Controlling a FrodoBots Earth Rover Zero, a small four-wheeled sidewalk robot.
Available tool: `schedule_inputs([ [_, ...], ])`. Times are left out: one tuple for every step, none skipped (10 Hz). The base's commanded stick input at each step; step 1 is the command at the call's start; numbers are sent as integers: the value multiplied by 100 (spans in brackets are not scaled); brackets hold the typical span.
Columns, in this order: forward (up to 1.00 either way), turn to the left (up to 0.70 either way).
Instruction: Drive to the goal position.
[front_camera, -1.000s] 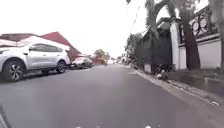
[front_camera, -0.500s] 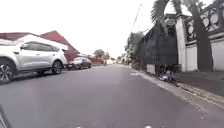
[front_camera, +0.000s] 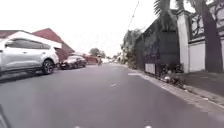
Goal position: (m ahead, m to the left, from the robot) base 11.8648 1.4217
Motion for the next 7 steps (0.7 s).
schedule_inputs([
  [100,0],
  [100,0],
  [100,0],
  [100,0],
  [100,0],
  [100,-4],
  [100,-17],
])
